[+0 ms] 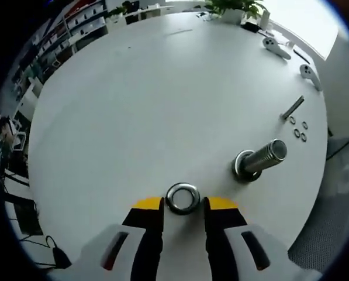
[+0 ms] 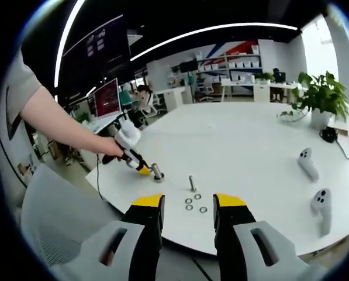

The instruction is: Place the washer onto the threaded stud by aligning its center hole with the stud, sliding it down to the base, and recovering from edge contact or off-axis alignment until the washer reaches the visible bottom stop.

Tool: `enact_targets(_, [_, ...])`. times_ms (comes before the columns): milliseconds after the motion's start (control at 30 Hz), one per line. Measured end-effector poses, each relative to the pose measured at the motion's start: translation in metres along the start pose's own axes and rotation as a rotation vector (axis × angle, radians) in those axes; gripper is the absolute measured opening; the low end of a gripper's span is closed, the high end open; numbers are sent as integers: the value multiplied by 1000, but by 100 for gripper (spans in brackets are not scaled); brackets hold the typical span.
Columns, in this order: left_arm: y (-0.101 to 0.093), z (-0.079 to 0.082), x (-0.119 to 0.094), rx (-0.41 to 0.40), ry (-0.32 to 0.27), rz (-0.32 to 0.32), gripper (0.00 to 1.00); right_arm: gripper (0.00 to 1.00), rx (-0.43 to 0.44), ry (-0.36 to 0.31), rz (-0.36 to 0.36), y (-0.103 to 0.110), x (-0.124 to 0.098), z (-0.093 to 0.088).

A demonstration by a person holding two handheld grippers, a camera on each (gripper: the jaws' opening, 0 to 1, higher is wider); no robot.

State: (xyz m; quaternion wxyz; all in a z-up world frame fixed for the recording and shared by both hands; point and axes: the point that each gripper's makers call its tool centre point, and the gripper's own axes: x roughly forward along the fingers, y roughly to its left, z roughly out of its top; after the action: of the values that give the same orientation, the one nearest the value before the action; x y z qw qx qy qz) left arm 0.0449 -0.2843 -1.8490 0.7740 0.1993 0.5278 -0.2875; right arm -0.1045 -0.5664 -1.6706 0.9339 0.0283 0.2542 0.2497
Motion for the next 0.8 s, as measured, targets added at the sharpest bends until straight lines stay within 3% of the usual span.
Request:
enact_targets(300, [-4, -3, 1, 43, 135, -8, 20, 35, 2, -6, -1, -1, 0, 1])
enact_targets(633, [-32, -43, -13, 169, 322, -48, 20, 35, 3, -20, 2, 0, -1, 3])
enact_targets(733, [-37, -51, -16, 183, 325, -50, 21, 35, 3, -25, 5, 0, -1, 4])
enact_targets(800, [-36, -51, -16, 177, 279, -41, 21, 35, 3, -30, 6, 0, -2, 5])
